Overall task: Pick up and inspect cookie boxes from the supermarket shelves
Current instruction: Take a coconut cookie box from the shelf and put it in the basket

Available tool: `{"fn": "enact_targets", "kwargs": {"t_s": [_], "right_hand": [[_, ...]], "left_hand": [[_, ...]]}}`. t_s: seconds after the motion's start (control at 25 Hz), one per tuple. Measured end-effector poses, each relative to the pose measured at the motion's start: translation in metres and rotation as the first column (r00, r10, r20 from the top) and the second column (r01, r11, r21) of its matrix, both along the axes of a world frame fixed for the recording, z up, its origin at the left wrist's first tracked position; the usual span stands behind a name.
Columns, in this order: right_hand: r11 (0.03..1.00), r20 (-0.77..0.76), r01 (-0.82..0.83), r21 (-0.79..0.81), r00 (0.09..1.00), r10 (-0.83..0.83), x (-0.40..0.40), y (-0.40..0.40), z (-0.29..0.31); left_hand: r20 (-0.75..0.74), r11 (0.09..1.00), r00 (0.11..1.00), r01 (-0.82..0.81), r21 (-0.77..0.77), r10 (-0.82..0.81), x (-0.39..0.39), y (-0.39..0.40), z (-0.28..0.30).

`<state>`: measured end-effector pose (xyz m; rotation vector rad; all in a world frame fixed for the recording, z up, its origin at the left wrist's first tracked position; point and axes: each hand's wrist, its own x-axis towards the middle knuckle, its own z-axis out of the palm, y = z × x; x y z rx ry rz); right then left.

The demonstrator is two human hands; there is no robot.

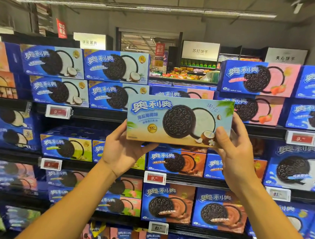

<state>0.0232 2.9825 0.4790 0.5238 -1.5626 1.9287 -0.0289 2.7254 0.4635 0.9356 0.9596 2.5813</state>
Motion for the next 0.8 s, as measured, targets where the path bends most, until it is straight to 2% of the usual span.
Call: {"fn": "enact_targets", "kwargs": {"t_s": [0.44,0.8], "right_hand": [[1.000,-0.010,0.003,-0.006,1.000,-0.004,0.000,-0.003,0.001],[0.998,0.045,-0.066,0.012,0.997,0.066,-0.008,0.000,0.002]], "left_hand": [[0.032,0.999,0.999,-0.035,-0.014,0.036,0.000,-0.003,0.003],[-0.082,0.993,0.997,-0.014,-0.117,0.004,0.004,-0.008,0.015]]}}
